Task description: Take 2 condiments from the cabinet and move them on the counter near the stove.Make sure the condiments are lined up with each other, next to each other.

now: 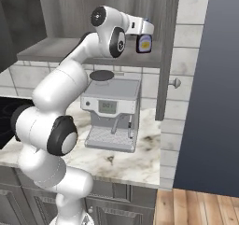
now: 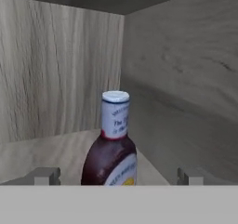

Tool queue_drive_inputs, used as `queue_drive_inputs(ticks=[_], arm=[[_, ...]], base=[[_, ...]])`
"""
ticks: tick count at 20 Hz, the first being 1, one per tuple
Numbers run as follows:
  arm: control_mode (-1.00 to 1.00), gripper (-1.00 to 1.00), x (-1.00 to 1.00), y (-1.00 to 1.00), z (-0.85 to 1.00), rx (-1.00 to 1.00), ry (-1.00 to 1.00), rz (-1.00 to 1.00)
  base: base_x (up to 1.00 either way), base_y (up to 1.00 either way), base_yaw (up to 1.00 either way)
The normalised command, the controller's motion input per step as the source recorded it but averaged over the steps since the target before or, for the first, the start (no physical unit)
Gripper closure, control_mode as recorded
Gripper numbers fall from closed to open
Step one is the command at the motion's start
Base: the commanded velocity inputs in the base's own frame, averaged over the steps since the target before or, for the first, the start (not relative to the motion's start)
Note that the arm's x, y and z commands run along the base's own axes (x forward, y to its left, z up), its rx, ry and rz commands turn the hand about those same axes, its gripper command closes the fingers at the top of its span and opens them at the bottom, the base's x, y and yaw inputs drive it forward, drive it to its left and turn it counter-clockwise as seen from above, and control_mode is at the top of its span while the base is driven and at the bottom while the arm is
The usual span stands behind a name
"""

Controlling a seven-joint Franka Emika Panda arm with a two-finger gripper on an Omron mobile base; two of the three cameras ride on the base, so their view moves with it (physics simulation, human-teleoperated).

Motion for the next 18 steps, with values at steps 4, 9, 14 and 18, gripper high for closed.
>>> queue_drive_inputs(ticks=[4, 9, 14, 18], arm=[[-1.0, -1.0, 0.21, -0.05, 0.0, 0.0, 0.0, 0.0], [-1.0, -1.0, 0.22, -0.13, 0.0, 0.0, 0.0, 0.0], [-1.0, -1.0, 0.24, -0.14, 0.0, 0.0, 0.0, 0.0], [-1.0, -1.0, 0.16, -0.03, 0.0, 0.0, 0.0, -0.01]], base=[[0.0, 0.0, 0.0], [0.0, 0.0, 0.0], [0.0, 0.0, 0.0], [0.0, 0.0, 0.0]])
